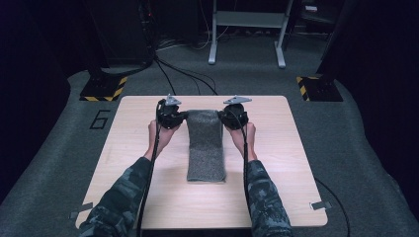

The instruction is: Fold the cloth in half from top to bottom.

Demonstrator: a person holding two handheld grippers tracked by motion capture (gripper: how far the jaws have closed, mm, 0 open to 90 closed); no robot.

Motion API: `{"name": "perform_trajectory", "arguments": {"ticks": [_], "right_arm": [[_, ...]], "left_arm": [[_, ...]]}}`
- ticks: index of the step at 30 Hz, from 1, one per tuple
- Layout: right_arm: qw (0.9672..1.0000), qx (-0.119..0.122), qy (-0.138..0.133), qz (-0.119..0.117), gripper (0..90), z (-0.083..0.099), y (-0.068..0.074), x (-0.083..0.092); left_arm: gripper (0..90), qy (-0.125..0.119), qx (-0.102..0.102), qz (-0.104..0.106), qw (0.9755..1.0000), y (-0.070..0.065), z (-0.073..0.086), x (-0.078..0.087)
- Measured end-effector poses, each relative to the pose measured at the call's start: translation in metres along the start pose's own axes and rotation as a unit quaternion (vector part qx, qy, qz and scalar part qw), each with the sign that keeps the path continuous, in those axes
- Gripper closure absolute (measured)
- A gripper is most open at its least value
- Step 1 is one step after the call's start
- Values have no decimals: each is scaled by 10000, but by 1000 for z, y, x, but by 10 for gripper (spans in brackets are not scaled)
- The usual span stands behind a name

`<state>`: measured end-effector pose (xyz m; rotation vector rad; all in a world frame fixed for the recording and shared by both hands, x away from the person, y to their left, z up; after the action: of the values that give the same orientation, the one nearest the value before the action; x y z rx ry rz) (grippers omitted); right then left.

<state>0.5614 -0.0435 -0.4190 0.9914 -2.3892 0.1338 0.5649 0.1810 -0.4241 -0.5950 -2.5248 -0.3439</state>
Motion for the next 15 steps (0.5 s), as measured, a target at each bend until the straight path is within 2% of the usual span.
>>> {"name": "perform_trajectory", "arguments": {"ticks": [6, 11, 15], "right_arm": [[10000, 80, -7, -35, 860, 6, 6, 6], [9998, 179, 58, -92, 859, 19, 14, 16], [9996, 212, 79, -143, 858, 29, 20, 19]], "left_arm": [[878, -67, -85, 70, 9999, -7, 3, 10], [878, -55, -197, 180, 9996, -19, 15, 18], [878, -41, -225, 235, 9995, -23, 20, 19]]}}
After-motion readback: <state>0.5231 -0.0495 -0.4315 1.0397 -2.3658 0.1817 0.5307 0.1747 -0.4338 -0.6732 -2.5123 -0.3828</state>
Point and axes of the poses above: each handheld gripper's, and its own axes: x roughly backward along the jaws, z roughly out of its underside, y roughly to its left, the point moved 3 cm from there along -x, roughly forward along the jaws, and after that the axes turned 11 degrees about -z, right-handed, at the moved point
